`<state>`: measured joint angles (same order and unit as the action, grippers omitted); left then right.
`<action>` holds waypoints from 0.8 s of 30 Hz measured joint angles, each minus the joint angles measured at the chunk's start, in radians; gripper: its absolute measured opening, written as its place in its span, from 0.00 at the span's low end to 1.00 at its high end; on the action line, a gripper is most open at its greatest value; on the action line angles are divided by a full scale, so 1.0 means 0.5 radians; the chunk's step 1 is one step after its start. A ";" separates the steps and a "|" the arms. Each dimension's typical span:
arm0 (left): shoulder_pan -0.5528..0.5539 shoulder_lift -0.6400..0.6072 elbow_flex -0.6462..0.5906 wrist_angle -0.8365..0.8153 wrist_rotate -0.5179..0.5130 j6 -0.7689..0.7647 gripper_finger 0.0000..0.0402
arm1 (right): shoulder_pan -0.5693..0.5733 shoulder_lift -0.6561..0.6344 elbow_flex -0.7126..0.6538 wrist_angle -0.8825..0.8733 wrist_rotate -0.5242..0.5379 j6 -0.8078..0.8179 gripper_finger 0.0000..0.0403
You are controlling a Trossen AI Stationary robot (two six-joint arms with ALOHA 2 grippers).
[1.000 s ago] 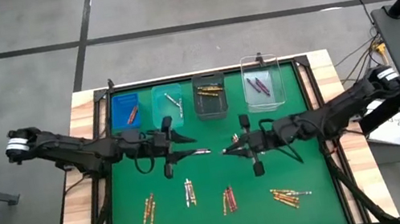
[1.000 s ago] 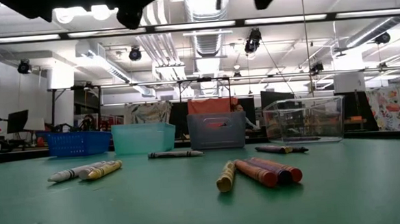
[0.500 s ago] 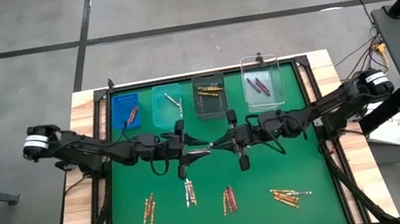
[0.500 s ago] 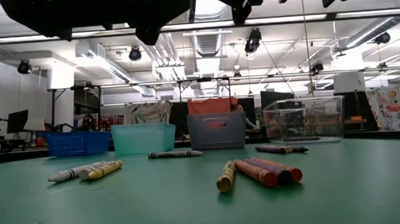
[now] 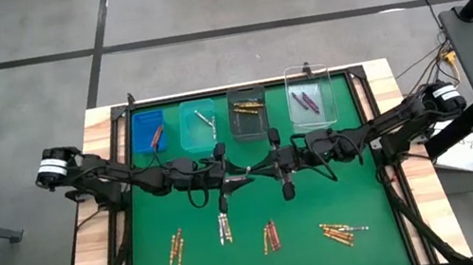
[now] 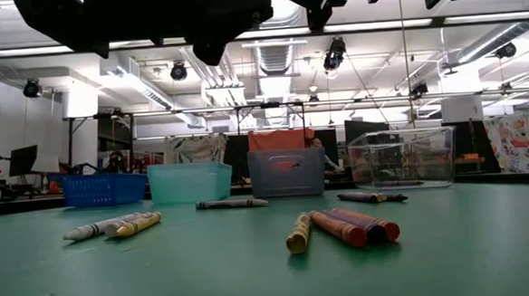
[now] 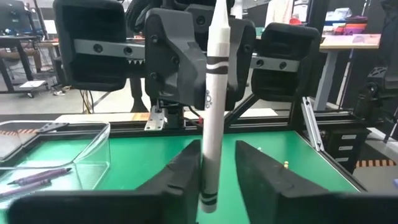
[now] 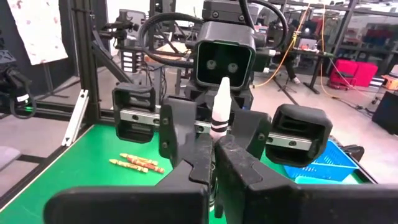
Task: Sort crayons
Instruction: Put the white crayon into the light blue bin
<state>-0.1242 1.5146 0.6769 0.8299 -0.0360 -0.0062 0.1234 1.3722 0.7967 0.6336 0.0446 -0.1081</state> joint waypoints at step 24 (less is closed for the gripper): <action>0.117 -0.283 -0.001 -0.644 -0.374 0.021 0.01 | -0.084 -0.328 0.000 -0.402 0.290 0.553 0.34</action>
<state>-0.0659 1.3732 0.6765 0.5079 -0.2228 0.0044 0.0814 1.2082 0.7967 0.4324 0.1897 0.1683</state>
